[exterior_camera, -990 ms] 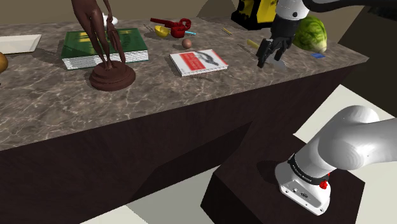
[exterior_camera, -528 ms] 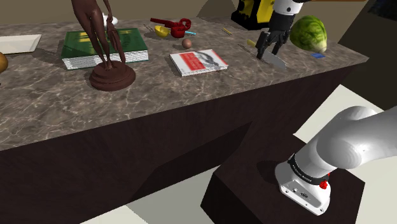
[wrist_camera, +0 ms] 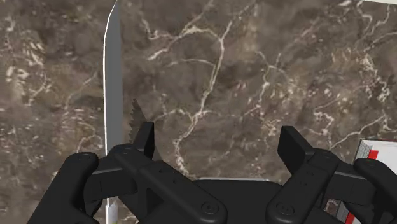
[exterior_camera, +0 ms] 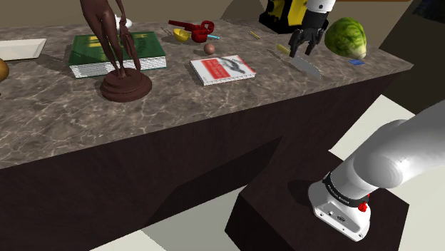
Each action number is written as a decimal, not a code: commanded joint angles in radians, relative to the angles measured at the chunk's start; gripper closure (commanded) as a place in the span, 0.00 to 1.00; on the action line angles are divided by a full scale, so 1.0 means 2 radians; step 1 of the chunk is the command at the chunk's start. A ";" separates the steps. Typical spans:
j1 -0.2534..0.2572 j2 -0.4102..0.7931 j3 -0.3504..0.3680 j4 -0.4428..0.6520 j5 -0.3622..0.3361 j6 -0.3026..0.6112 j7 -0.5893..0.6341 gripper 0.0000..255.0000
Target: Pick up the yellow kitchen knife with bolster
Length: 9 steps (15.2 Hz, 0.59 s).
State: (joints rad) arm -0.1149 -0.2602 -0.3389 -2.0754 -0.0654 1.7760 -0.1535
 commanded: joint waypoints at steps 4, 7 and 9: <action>-0.016 0.102 -0.044 0.088 0.043 -0.011 -0.058 0.00; -0.034 0.169 -0.063 0.150 0.076 -0.027 -0.093 0.00; -0.039 0.183 -0.065 0.158 0.084 -0.024 -0.100 0.00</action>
State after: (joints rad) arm -0.1873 0.0881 -0.4638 -1.7750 0.0928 1.7309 -0.3425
